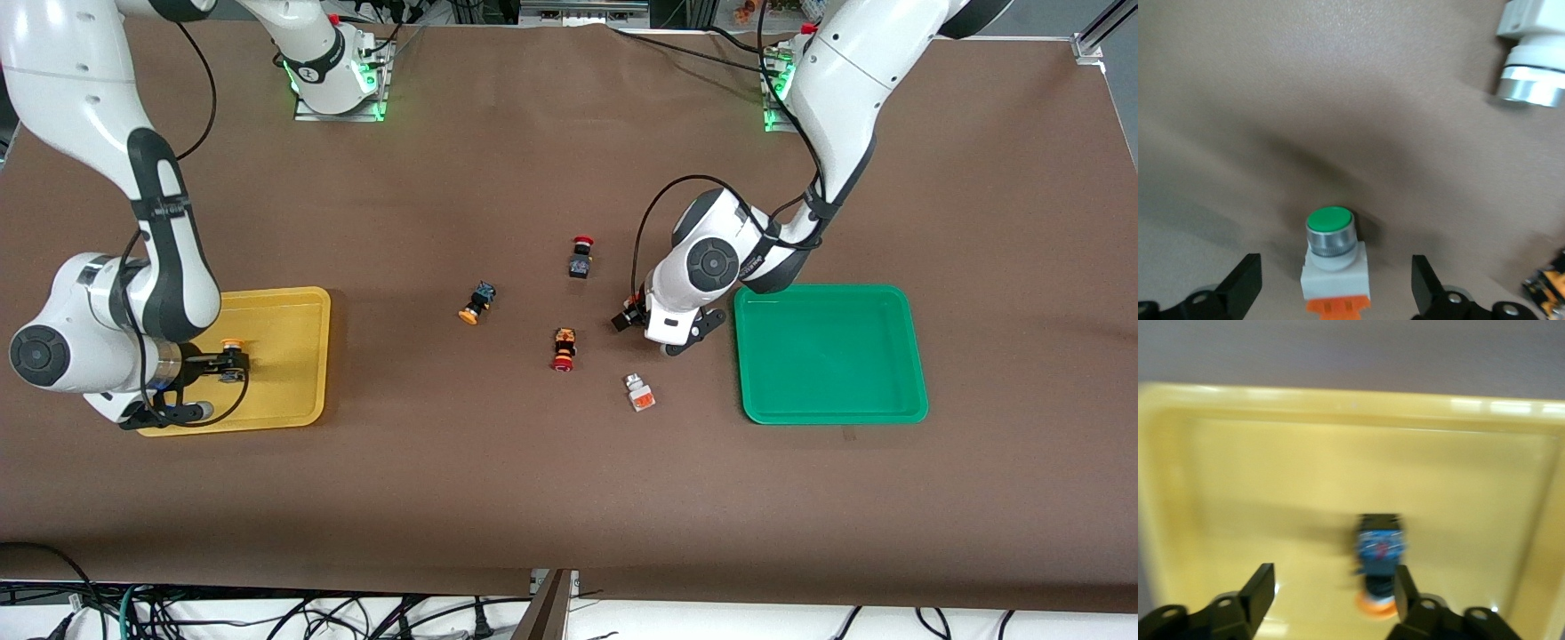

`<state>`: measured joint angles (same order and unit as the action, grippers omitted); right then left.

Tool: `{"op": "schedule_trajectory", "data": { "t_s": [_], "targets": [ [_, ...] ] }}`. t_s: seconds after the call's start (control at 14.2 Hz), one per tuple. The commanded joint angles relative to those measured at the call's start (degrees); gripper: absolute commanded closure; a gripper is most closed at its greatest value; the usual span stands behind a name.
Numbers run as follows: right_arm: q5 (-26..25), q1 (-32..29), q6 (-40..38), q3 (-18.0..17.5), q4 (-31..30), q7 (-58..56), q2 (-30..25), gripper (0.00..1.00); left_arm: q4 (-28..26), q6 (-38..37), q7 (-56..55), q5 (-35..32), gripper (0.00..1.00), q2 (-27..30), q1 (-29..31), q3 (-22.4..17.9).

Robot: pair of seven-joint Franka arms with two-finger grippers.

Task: Place green and yellow buttons in trays
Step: 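Release the blue button in the yellow tray while the left gripper lifts the green button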

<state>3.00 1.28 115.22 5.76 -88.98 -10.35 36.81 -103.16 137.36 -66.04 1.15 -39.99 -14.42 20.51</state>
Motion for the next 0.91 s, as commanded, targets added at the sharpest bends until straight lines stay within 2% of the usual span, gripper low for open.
{"op": "schedule_trajectory", "data": {
  "t_s": [0.0,0.14,0.21,0.28,0.56,0.7,0.84],
  "targets": [
    [0.4,5.6,-4.9,-3.7,-1.7,15.9,-5.3,0.00,1.2,0.3,-1.1,-2.3,0.32,-1.1,-1.0,-0.4],
    [0.5,9.6,-4.1,-7.4,-1.6,27.5,-5.3,0.00,1.1,0.2,-0.5,-2.4,0.63,-1.1,-0.9,-0.3],
    [0.6,11.9,-2.6,-9.7,-1.6,35.1,-5.0,0.00,1.1,-0.1,-0.1,-2.4,0.88,-1.1,-0.5,-0.3],
    [0.5,14.8,0.1,-10.3,-1.9,42.4,-4.3,0.00,1.0,-0.2,-0.1,-2.4,1.00,-1.1,-0.7,-0.3],
    [0.3,23.7,6.2,-10.3,-2.7,56.0,-0.3,0.00,1.5,-0.9,2.6,-2.6,1.00,0.2,0.0,-0.5],
    [0.2,26.6,9.8,-10.2,-5.7,59.4,0.2,0.00,1.6,-4.0,9.5,-2.6,1.00,2.7,1.9,-1.5],
    [0.2,27.5,14.6,-10.2,-10.0,61.0,0.0,0.00,1.7,-9.5,19.5,-2.6,1.00,6.9,7.2,-1.3]
  ]
}}
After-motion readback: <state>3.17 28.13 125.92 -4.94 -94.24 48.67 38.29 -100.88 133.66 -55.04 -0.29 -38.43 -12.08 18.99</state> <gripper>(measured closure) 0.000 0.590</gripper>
